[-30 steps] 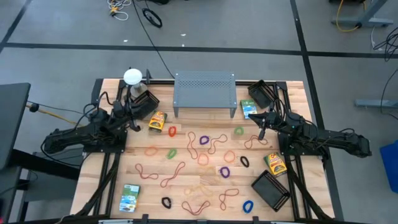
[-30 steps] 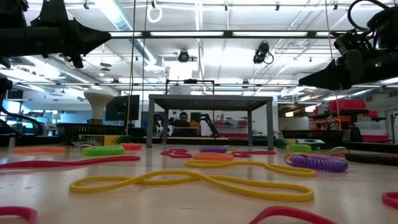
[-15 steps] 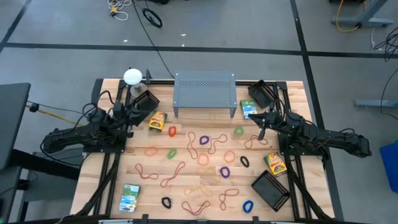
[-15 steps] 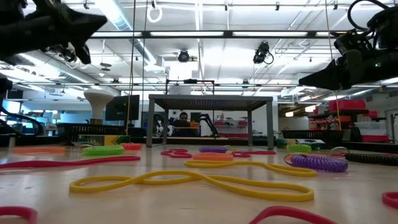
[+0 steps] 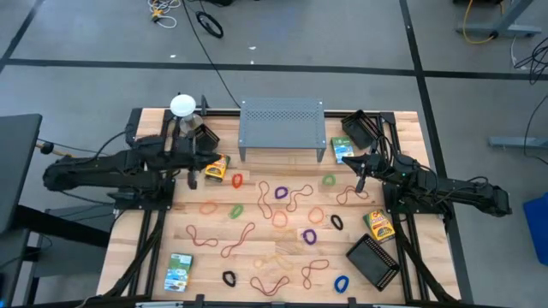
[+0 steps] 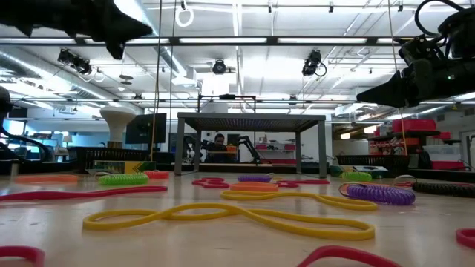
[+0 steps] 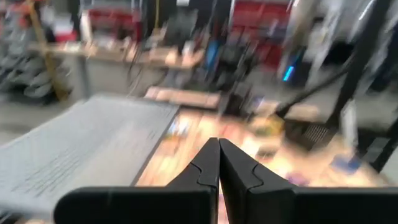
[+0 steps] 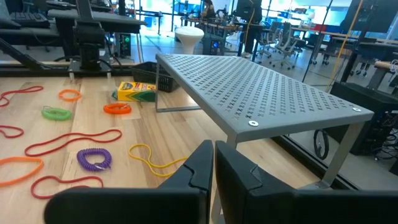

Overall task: Pick & Place Office Desk Supplies
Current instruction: Put the black basket on the shelf

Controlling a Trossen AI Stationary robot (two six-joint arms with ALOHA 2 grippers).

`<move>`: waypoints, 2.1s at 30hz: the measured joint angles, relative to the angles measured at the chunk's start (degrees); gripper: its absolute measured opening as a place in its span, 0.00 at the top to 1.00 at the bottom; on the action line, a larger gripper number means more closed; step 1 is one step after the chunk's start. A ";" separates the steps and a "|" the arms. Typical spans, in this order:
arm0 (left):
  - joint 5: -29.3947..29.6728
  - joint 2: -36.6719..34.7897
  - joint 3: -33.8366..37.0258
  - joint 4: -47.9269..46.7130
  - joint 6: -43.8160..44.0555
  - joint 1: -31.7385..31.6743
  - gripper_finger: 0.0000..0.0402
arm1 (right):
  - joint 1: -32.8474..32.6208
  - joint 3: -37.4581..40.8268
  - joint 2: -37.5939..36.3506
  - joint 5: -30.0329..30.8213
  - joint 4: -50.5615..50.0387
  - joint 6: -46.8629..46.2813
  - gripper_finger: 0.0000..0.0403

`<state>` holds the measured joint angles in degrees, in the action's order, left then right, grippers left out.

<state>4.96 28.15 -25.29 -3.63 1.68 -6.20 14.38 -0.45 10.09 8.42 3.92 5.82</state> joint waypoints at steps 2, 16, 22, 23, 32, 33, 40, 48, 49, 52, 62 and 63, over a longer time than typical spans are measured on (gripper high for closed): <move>3.70 3.03 -3.14 -5.33 0.66 0.99 0.98 | 0.00 -0.01 0.02 -0.01 0.00 0.00 0.93; 19.52 15.80 -22.04 -48.79 15.89 0.80 0.98 | -0.01 -0.02 0.00 0.01 0.02 0.00 0.93; 12.48 22.08 -21.10 -52.21 14.08 -11.32 0.99 | -0.01 -0.01 0.01 0.00 0.02 0.00 0.93; 11.76 23.09 -20.88 -51.91 13.31 -13.37 0.98 | -0.01 -0.02 0.02 0.01 0.00 0.00 0.93; 6.68 34.04 -20.64 -46.01 4.94 -25.94 0.75 | 0.00 -0.01 0.02 -0.01 0.00 0.00 0.93; 6.23 35.64 -20.64 -44.81 4.24 -26.86 0.72 | -0.01 -0.02 0.02 0.01 0.00 0.00 0.93; 4.24 45.78 -20.62 -39.38 2.81 -30.79 0.59 | 0.00 -0.02 0.02 0.00 0.00 0.00 0.93; 4.18 50.04 -20.58 -40.24 2.61 -31.41 0.57 | -0.01 0.00 0.02 -0.01 0.00 0.00 0.93; 4.00 50.31 -20.58 -40.54 2.67 -31.41 0.58 | 0.00 -0.01 0.02 0.00 0.01 0.00 0.93; 3.94 51.10 -20.58 -41.34 3.45 -31.74 0.63 | -0.01 0.00 0.02 0.00 0.00 0.00 0.93; 5.88 54.74 -20.58 -41.98 1.90 -32.15 0.76 | -0.01 -0.02 0.00 0.01 0.00 0.00 0.93; 5.67 55.14 -20.58 -42.11 1.40 -32.14 0.76 | -0.01 0.00 0.02 -0.01 0.00 0.00 0.93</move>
<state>10.63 83.29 -45.87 -45.74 3.09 -38.33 14.37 -0.45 10.11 8.41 3.92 5.82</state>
